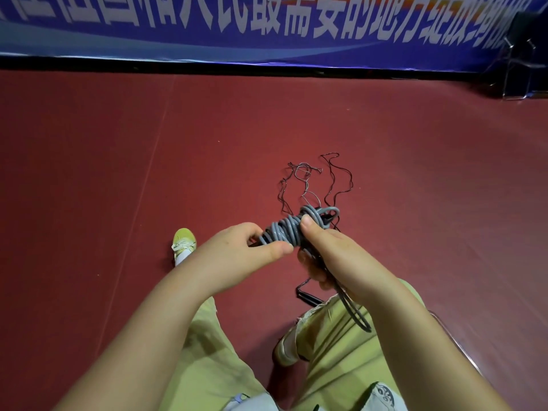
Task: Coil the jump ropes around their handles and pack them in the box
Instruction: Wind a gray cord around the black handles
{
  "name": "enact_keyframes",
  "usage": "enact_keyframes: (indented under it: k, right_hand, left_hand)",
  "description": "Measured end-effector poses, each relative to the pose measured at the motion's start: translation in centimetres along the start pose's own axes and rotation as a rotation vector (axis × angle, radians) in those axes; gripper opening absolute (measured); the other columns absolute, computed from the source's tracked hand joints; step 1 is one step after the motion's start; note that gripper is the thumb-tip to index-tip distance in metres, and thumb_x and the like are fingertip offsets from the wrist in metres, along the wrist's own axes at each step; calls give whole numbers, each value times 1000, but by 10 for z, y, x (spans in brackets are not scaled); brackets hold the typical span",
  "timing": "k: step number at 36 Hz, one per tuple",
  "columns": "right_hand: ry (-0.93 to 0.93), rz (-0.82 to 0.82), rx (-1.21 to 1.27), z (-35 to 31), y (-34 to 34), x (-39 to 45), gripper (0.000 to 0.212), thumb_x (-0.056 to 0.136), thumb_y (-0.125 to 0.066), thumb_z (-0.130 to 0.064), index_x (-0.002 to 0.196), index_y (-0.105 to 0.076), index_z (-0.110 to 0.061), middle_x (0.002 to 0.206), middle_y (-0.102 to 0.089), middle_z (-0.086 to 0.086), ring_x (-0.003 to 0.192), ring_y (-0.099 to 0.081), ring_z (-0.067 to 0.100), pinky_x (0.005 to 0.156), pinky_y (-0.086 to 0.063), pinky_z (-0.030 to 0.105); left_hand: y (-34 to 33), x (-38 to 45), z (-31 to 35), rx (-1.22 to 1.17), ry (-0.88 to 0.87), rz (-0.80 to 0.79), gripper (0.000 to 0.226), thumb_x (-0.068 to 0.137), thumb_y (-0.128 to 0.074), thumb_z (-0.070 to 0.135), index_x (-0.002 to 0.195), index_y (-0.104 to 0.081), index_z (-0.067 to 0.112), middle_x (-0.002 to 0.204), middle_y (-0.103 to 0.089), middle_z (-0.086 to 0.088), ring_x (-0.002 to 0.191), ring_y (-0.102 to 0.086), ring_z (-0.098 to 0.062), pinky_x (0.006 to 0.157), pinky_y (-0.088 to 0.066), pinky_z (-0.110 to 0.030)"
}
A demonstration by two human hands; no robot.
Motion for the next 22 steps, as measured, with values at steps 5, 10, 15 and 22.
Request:
enact_keyframes:
  k: [5,10,15,22]
  right_hand:
    - [15,20,-23,-4,0,0,50,97,-35,-56,65,-49,-21,51,-42,-7,46,-33,11,49,-28,27]
    - [69,37,5,-8,4,2,47,98,-37,-53,65,-47,-21,60,-40,4,44,-28,10,45,-23,25]
    - [2,19,27,-1,4,3,50,97,-36,-55,79,-59,-14,58,-58,-3,49,-48,14,50,-38,27]
    - [-68,2,2,7,3,8,59,94,-35,-63,102,-64,-12,78,-69,2,63,-64,16,66,-49,33]
  left_hand:
    - [-3,-4,6,136,-32,-14,45,73,-42,73,91,-56,33,81,-53,13,79,-49,-3,72,-42,-31]
    - [-12,-5,5,101,-58,-81,52,77,-31,77,111,-52,43,104,-60,15,102,-54,-9,92,-44,-36]
    - [0,-9,18,136,-110,34,40,82,-48,60,118,-52,42,107,-60,15,102,-52,-7,88,-44,-32]
    - [10,-10,22,337,-110,144,54,77,-56,64,122,-46,35,119,-53,11,114,-50,-14,95,-41,-37]
Point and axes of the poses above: each hand's wrist, its own x-axis towards the middle knuckle, its own y-axis out of the back of the hand, z = x × y, the point moved 10 cm from there along x, towards the middle knuckle
